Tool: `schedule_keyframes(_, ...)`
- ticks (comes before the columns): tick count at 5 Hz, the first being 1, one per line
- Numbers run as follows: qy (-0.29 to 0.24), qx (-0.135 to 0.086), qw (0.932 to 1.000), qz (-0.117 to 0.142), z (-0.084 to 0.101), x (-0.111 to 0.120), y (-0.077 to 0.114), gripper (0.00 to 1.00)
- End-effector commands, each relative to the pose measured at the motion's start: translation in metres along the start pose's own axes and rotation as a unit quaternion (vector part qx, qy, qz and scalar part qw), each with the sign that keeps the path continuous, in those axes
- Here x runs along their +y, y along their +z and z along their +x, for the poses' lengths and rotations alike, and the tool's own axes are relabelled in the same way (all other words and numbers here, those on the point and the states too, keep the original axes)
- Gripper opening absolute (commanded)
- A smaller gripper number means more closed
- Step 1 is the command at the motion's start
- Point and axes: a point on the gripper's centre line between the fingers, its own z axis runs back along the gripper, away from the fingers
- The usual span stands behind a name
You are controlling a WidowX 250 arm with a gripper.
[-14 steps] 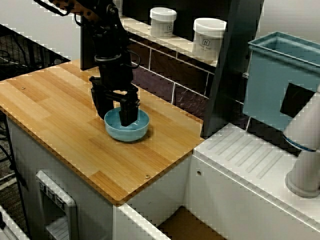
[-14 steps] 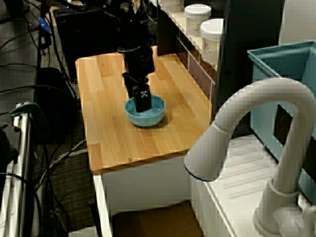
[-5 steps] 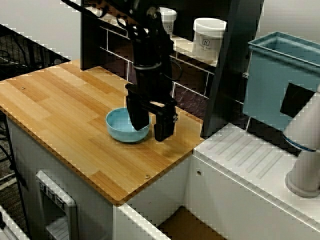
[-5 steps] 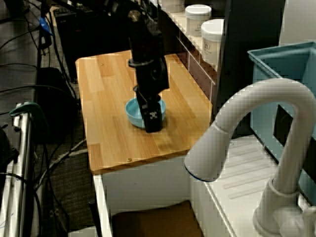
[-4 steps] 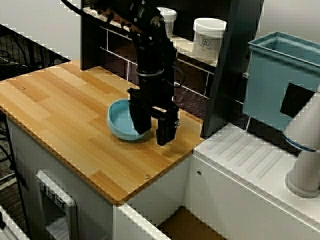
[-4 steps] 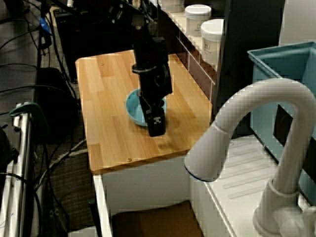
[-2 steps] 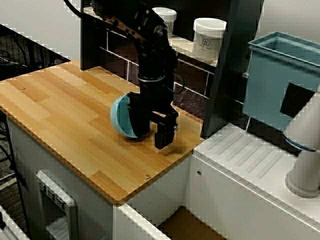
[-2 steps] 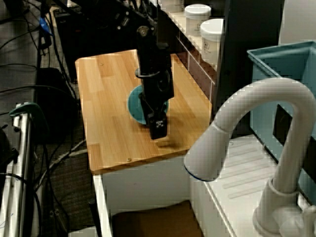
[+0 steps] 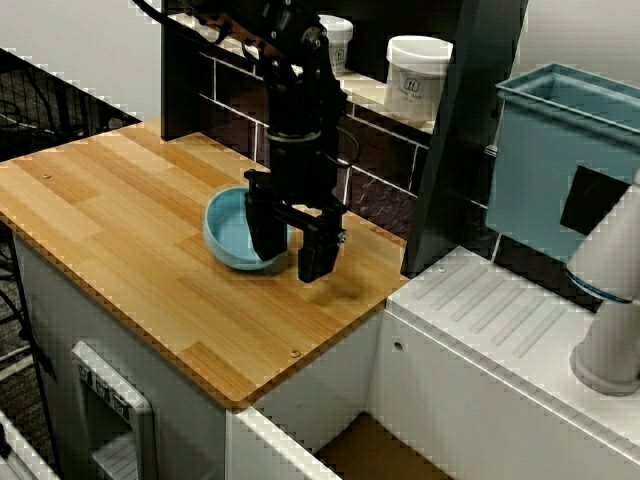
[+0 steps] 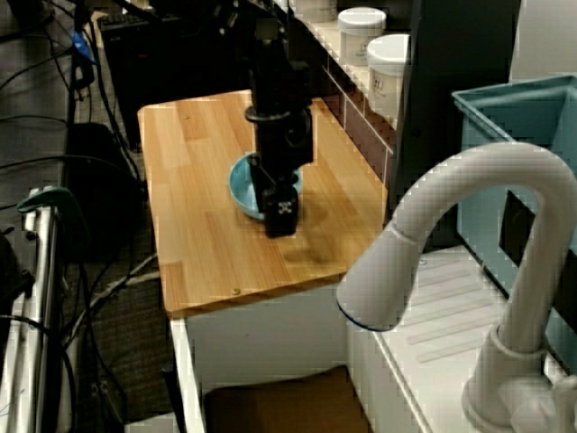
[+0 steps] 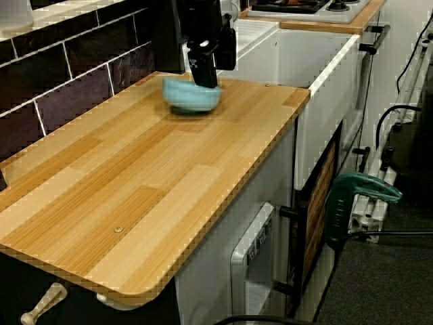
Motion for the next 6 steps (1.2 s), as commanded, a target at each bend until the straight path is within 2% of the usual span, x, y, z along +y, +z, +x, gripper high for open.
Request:
schedule_keyframes(1,-0.009,-0.046,0.9989,-0.001,0.008,0.008,0.033,1.00)
schedule_keyframes(2,-0.005,-0.044,0.9990,0.001,0.013,0.013,0.034,1.00)
schedule_keyframes(4,-0.001,-0.046,0.9987,0.023,0.016,0.025,0.013,1.00)
schedule_keyframes(6,0.004,-0.049,0.9981,0.036,0.015,0.040,0.001,1.00)
